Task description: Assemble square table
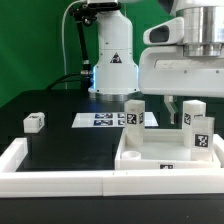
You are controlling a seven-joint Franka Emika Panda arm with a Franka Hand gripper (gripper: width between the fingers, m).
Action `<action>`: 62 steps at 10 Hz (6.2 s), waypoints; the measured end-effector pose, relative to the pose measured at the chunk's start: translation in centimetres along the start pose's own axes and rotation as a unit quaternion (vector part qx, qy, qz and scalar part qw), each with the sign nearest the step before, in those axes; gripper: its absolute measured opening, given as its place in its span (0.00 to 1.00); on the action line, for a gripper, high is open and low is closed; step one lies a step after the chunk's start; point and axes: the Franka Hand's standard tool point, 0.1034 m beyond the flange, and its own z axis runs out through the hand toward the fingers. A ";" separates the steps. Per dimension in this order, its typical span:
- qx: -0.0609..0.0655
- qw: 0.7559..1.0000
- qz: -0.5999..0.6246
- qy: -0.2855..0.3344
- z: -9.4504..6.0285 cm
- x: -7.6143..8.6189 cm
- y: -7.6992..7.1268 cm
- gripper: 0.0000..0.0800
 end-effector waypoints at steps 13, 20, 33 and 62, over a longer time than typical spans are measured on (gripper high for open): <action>0.011 0.984 -0.177 0.017 -3.6 2.5 10.6 0.81; 0.005 0.986 -0.163 0.019 -3.8 4.5 15.0 0.81; -0.025 0.984 -0.174 -0.011 -2.6 4.6 31.0 0.81; -0.082 0.837 -0.192 -0.505 3.3 -6.0 42.5 0.81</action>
Offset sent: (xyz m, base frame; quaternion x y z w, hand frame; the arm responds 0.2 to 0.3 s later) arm -0.0193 -0.0373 0.0220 0.0144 -0.0268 -0.0316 0.9990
